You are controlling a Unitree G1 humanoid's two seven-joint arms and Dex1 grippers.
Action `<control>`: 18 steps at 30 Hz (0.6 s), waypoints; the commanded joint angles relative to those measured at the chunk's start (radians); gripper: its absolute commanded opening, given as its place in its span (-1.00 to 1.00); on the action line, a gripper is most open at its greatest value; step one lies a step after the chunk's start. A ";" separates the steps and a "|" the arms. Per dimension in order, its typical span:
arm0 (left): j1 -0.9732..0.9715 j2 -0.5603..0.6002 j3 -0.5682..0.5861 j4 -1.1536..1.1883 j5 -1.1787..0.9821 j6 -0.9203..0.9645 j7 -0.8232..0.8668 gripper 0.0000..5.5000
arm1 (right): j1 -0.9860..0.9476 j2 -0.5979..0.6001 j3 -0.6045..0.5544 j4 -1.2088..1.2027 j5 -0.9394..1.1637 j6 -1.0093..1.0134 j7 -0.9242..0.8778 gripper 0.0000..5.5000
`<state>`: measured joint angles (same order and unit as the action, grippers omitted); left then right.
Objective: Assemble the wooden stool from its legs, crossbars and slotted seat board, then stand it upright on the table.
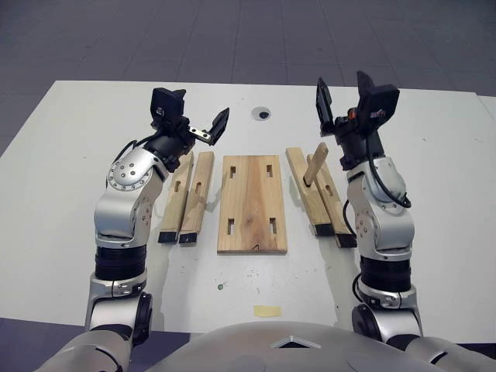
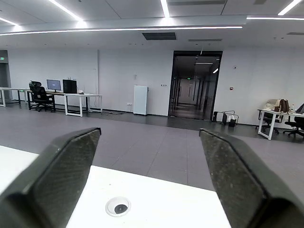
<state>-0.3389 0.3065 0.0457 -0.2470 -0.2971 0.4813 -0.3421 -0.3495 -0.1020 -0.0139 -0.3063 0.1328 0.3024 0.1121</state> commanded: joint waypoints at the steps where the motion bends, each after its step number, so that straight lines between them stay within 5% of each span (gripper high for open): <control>1: 0.006 -0.005 -0.006 0.001 0.012 -0.008 0.004 0.96 | -0.053 -0.010 0.006 0.018 0.016 0.044 0.023 0.68; 6: 0.012 -0.007 -0.005 -0.004 0.012 -0.005 0.006 0.96 | -0.101 -0.004 -0.004 -0.005 0.034 0.080 0.022 0.96; 18: 0.006 -0.009 -0.007 0.003 0.013 -0.002 0.009 0.96 | -0.001 0.007 0.026 0.078 0.024 0.111 0.017 0.96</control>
<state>-0.3308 0.2942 0.0421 -0.2486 -0.2969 0.4775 -0.3364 -0.3897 -0.0935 0.0045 -0.2489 0.1633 0.3990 0.1246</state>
